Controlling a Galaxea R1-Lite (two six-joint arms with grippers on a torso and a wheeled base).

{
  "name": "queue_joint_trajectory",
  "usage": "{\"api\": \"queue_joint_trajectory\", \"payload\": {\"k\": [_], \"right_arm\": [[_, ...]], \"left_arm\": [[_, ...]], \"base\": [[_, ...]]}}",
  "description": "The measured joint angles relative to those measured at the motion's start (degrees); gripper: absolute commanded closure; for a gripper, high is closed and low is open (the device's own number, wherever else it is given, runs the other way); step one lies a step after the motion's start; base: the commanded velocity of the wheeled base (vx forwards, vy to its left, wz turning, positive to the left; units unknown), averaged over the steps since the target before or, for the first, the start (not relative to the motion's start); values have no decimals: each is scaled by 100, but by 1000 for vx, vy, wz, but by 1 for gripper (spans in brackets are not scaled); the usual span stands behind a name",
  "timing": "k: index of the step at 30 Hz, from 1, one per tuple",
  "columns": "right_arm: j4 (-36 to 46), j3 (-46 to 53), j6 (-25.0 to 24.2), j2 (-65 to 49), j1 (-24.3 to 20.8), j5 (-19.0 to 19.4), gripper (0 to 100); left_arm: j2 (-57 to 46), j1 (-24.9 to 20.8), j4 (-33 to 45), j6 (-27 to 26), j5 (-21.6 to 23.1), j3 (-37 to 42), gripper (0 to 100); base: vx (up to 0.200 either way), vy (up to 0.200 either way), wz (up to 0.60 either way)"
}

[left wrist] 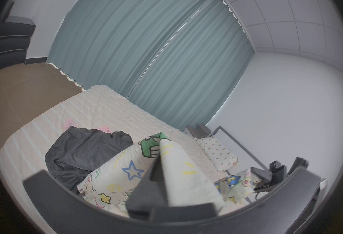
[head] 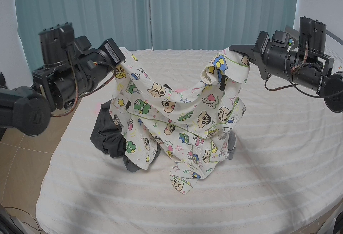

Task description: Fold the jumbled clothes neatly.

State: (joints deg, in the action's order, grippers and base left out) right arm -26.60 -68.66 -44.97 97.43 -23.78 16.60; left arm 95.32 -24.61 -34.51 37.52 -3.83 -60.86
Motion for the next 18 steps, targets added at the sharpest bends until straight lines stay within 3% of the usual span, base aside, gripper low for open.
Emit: {"api": "queue_joint_trajectory", "payload": {"k": [11, 15, 18], "right_arm": [[-50, 686, -33, 63, -79, -29, 100], [-227, 700, -49, 221, -140, -65, 100], [-629, 601, -62, 475, -243, -345, 100]], "left_arm": [[-373, 33, 105, 219, 784, 1254, 100], [-321, 52, 52, 457, 817, 1196, 100], [-141, 72, 6, 679, 773, 800, 100]], "base": [[0, 0, 0], [0, 0, 0], [0, 0, 0]]}}
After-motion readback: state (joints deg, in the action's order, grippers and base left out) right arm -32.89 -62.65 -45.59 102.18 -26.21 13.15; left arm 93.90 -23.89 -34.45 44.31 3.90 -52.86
